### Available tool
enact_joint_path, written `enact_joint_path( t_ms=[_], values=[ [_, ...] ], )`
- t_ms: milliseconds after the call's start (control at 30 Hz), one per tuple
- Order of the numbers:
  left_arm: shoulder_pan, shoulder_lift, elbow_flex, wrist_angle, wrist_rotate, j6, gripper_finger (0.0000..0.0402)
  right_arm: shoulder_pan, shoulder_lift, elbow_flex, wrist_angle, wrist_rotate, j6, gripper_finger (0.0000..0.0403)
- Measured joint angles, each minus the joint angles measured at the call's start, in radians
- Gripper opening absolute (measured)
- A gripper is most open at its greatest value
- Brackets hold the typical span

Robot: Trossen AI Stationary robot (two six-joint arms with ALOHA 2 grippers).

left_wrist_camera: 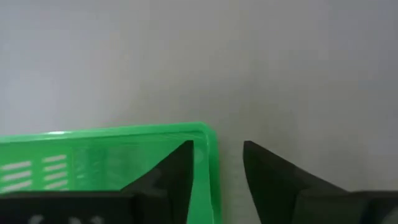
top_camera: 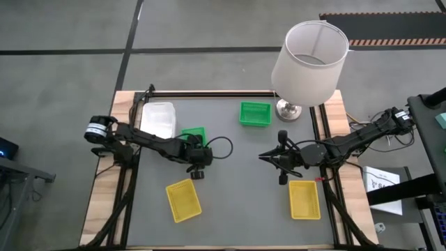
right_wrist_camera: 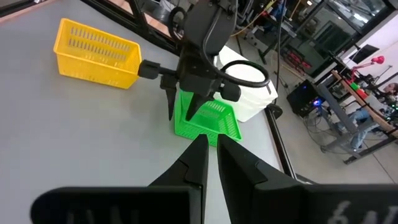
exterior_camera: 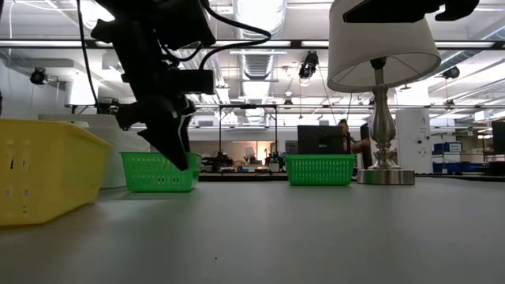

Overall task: Stack baskets by color
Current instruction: Stack the bottom green bin on the top green bins

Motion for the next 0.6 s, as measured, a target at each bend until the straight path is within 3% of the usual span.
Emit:
enact_joint_path(
  t_ms=[133, 267, 433, 600],
  values=[
    [-0.007, 0.0, 0.0, 0.004, 0.01, 0.081, 0.0068, 0.0, 0.0, 0.0, 0.0, -0.001, 0.045, 0.0028],
    [-0.028, -0.008, 0.006, 0.016, 0.085, 0.208, 0.0009, 0.0, 0.0, 0.0, -0.007, -0.027, 0.166, 0.0037],
    [-0.063, -0.009, 0.027, 0.041, 0.147, 0.392, 0.0008, 0.001, 0.028, 0.0, -0.038, -0.117, 0.335, 0.007],
    [-0.104, -0.009, 0.026, 0.192, 0.216, 0.563, 0.0002, 0.001, 0.116, 0.0, -0.012, -0.145, 0.427, 0.0117]
  ],
)
